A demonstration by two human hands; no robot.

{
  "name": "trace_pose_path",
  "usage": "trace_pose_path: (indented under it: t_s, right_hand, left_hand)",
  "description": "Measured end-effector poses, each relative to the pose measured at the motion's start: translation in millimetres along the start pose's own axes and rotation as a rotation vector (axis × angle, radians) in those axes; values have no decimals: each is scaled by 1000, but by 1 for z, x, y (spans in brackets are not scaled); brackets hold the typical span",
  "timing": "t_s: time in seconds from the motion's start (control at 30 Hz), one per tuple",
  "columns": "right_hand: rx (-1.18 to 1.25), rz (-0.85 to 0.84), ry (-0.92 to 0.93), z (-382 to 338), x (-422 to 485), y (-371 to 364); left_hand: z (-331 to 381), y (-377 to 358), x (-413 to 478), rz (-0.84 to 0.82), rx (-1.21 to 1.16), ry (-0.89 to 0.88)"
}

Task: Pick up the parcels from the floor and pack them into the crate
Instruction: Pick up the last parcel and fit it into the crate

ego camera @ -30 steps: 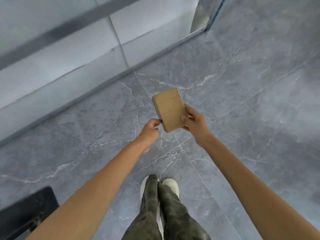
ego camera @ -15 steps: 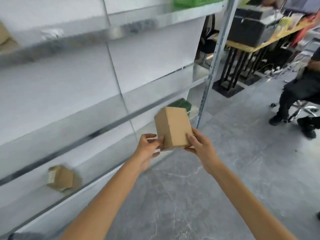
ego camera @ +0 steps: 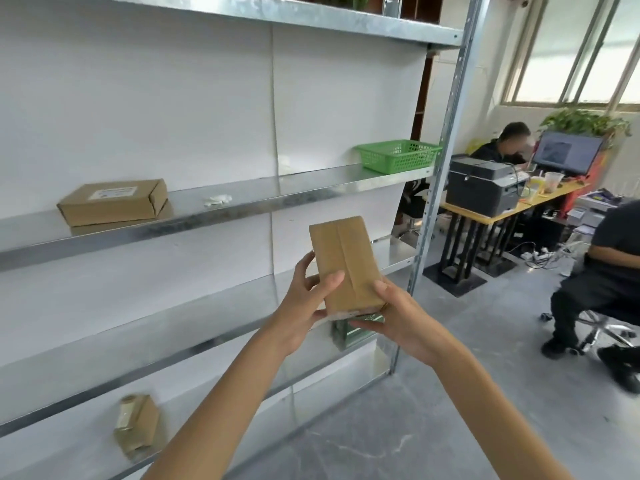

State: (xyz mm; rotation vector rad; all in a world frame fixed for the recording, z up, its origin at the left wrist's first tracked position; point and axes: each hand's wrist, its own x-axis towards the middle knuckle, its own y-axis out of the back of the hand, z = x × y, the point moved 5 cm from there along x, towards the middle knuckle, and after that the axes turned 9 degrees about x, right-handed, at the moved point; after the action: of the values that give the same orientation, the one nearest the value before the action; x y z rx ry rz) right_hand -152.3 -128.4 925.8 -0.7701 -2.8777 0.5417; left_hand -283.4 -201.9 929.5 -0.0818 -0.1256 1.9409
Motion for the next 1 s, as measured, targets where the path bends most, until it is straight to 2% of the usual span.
trace_pose_path:
  t_s: [0.13,0.23,0.3,0.4,0.53,0.6,0.73,0.87,0.97,1.0]
  right_hand:
    - [368,-169,-75,12,-7,-23]
    - [445,-168,-92,26,-7,-39]
    - [330,-52,-90,32,-1,-40]
    - [-75,142,18,29,2,-34]
    - [-312,-24,41,27,-8,-49]
    - [-319,-33,60,25,-12,-55]
    - [-165,-22,66,31,-22,-56]
    - [-199,-105,79,29,-36,-56]
    - [-220,-162,90,25,-48,-59]
    - [-207,-173,91,25,-54,-59]
  left_hand:
    - [13,2,-20,-173,-115,-44]
    - [16,8,-30,-183,-145,-14]
    - [19,17,-32,-80,-108,-23]
    - [24,30,-36,70,2,-50]
    - [21,39,-46,210,210,-91]
    - [22,38,-52,210,229,-122]
    - [17,32,-69,154,211,-90]
    - [12,26,-94,126,329,-60]
    - [17,14,-118,175,335,-51]
    - [18,7,-125,180,381,-99]
